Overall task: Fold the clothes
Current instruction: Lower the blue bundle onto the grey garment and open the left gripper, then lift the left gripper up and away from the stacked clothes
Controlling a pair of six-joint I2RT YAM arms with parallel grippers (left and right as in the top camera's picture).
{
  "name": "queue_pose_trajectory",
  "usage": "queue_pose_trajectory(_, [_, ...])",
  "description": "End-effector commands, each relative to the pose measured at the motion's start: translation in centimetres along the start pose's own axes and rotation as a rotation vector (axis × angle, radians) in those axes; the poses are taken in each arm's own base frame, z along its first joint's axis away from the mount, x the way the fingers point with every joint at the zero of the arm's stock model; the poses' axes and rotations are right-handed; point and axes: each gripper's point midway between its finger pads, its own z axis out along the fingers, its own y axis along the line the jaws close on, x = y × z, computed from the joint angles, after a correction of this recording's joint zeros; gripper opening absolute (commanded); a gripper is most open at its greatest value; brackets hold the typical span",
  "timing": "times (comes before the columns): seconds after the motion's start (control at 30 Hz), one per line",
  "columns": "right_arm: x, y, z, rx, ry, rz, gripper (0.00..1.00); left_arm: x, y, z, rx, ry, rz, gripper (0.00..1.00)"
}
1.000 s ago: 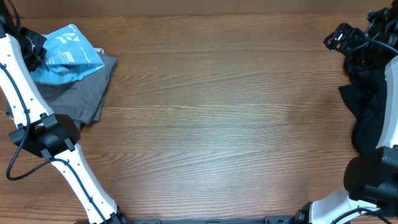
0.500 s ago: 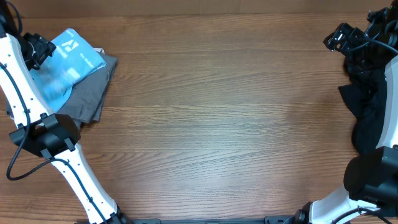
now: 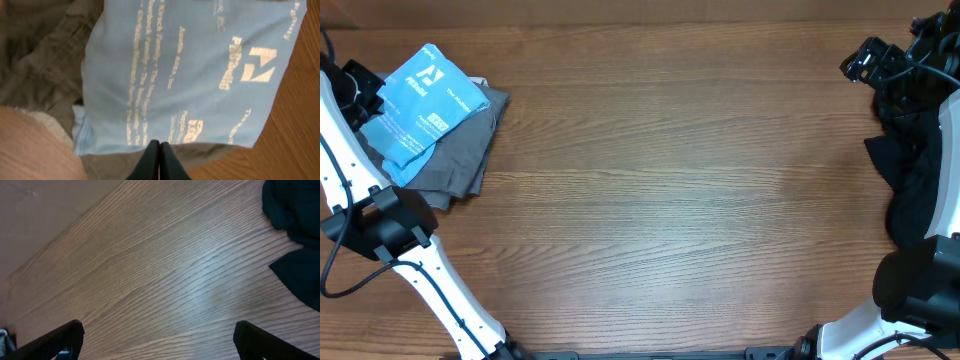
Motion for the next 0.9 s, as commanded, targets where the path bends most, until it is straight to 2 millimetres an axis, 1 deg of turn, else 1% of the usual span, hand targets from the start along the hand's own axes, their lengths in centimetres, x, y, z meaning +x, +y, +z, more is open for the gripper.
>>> queue_pose_trajectory(0.0, [-0.1,0.0,-0.1,0.003,-0.007,-0.002,1.00,-0.8,0.5,-0.4,-0.013,-0.037,0.008,0.04])
queue_pose_trajectory(0.07, [-0.1,0.0,-0.1,0.003,-0.007,-0.002,1.00,-1.2,0.9,0.8,-0.026,-0.039,0.005,0.04])
queue_pose_trajectory(0.17, [-0.1,0.0,-0.1,0.003,-0.007,-0.002,1.00,-1.7,1.6,3.1,-0.064,-0.042,0.002,0.04])
queue_pose_trajectory(0.3, [-0.1,0.0,-0.1,0.003,-0.007,-0.002,1.00,-2.1,5.1,5.7,-0.229,-0.062,-0.047,0.04])
queue_pose_trajectory(0.37, [-0.1,0.0,-0.1,0.003,-0.007,-0.002,1.00,-1.9,5.7,6.7,-0.248,-0.056,-0.053,0.04])
queue_pose_trajectory(0.4, [-0.1,0.0,-0.1,0.003,-0.007,-0.002,1.00,-1.8,5.9,7.0,-0.251,-0.049,-0.054,0.04])
queue_pose_trajectory(0.47, [-0.1,0.0,-0.1,0.003,-0.007,-0.002,1.00,-1.8,5.8,7.0,-0.245,-0.051,-0.054,0.04])
queue_pose_trajectory(0.53, [-0.1,0.0,-0.1,0.003,-0.007,-0.002,1.00,-2.2,4.7,6.0,-0.199,-0.067,-0.046,0.05])
queue_pose_trajectory(0.6, [-0.1,0.0,-0.1,0.003,-0.007,-0.002,1.00,-2.8,2.3,3.8,-0.095,-0.100,-0.006,0.04])
queue_pose_trajectory(0.63, [-0.1,0.0,-0.1,0.003,-0.007,-0.002,1.00,-3.2,0.9,2.1,-0.037,-0.127,0.012,0.04])
queue_pose_trajectory(0.67, [-0.1,0.0,-0.1,0.003,-0.007,-0.002,1.00,-3.5,-1.0,-1.0,0.044,-0.171,0.026,0.04])
queue_pose_trajectory(0.73, [-0.1,0.0,-0.1,0.003,-0.007,-0.002,1.00,-3.2,-3.7,-6.0,0.159,-0.234,0.060,0.04])
queue_pose_trajectory(0.8, [-0.1,0.0,-0.1,0.003,-0.007,-0.002,1.00,-2.0,-6.0,-10.6,0.249,-0.283,0.100,0.04])
queue_pose_trajectory(0.87, [-0.1,0.0,-0.1,0.003,-0.007,-0.002,1.00,0.2,-7.7,-15.6,0.302,-0.342,0.147,0.04])
